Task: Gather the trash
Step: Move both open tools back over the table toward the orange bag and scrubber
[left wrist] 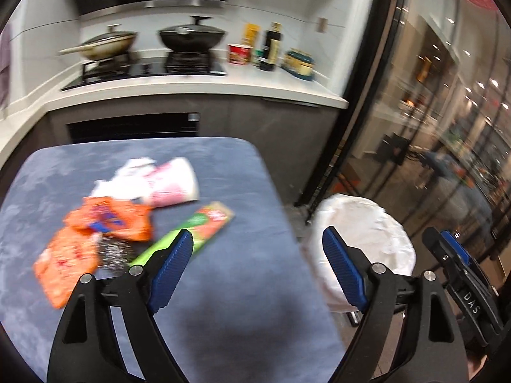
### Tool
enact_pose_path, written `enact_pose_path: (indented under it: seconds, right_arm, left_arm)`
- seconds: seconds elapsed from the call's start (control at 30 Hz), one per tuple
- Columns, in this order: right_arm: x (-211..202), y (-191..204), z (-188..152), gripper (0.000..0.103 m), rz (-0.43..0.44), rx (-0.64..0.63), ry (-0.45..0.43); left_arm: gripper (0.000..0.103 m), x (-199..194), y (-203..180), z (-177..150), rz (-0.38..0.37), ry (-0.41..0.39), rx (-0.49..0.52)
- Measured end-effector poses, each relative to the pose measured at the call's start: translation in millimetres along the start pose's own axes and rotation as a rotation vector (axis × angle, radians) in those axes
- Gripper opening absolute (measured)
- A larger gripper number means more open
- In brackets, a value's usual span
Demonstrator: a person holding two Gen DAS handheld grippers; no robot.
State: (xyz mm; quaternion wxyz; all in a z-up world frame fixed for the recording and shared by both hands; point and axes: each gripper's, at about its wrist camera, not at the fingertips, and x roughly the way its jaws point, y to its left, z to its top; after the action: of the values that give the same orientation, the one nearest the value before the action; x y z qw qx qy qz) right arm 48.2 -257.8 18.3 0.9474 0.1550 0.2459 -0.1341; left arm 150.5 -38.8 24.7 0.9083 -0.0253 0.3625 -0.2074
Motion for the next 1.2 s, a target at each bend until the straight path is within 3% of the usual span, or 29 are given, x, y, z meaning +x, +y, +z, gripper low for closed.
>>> enact_pose_path:
  seconds: [0.43, 0.77, 0.93, 1.2]
  right_arm:
    - [2, 127, -25, 0.061, 0.166, -0.14, 0.057]
    - [24, 207, -53, 0.061, 0.242, -0.243, 0.128]
    - [44, 238, -72, 0.061, 0.248, -0.292, 0.172]
    - [73, 268, -89, 0.061, 0.252, -0.337, 0.228]
  left_arm:
    - [0.086, -61, 129, -22, 0.184, -0.045, -0.132]
    - [0.086, -64, 201, -47, 0.311, 0.008, -0.201]
    - [0.086, -56, 223, -58, 0.342, 0.037, -0.21]
    - [0.086, -37, 245, -70, 0.324, 0.084, -0.24]
